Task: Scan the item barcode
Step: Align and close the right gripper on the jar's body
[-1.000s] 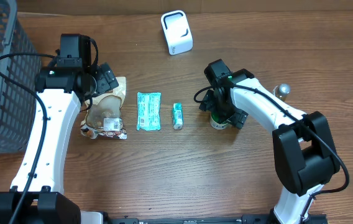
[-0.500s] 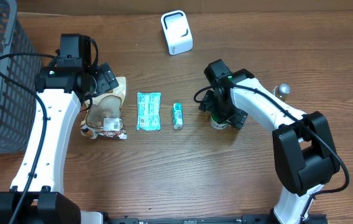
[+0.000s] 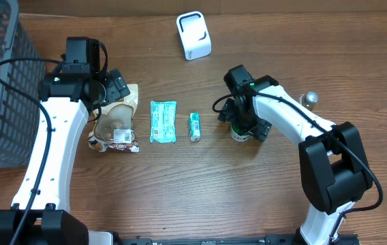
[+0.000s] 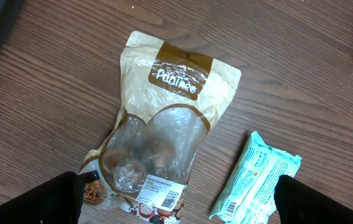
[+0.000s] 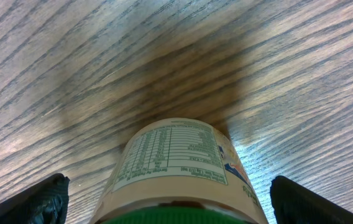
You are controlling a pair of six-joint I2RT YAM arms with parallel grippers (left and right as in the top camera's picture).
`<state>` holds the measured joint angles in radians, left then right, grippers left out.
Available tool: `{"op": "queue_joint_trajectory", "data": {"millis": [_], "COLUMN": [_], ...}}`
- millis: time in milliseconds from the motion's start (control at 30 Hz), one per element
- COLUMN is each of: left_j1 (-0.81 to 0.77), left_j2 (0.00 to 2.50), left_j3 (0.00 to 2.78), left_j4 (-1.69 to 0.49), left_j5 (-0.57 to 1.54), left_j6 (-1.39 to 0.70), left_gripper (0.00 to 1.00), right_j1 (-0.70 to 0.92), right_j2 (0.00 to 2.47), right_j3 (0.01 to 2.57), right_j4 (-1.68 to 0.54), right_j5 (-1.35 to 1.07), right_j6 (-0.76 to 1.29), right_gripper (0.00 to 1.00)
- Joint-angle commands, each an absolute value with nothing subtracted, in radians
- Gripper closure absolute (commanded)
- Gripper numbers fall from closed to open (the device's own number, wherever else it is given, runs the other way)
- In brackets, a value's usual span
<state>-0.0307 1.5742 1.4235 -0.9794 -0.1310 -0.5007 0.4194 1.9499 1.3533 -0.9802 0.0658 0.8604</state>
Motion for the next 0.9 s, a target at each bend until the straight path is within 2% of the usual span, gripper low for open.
{"op": "queue_joint_trajectory", "data": {"millis": [0, 400, 533, 867], "left_j1": [-0.027, -0.027, -0.027, -0.027], "left_j2": [1.577, 1.577, 1.577, 1.577], "left_j3": [1.433, 1.433, 1.433, 1.433], "left_j4": [-0.979, -0.979, -0.979, -0.979], "left_j5": [-0.130, -0.130, -0.130, -0.130], "left_j6": [-0.494, -0.494, -0.494, -0.494], "left_gripper": [0.00, 0.00, 0.01, 0.00], "right_j1": [0.421, 0.420, 0.420, 0.420], "right_j2": [1.949, 1.949, 1.949, 1.949], "right_j3": [1.347, 1.347, 1.347, 1.347], "right_j4": [-0.978, -0.973, -0.973, -0.974], "right_j5": [0.064, 0.065, 0.065, 0.066], "right_j6": [0.864, 0.864, 0.864, 0.856], "right_gripper": [0.00, 0.02, 0.14, 0.29]}}
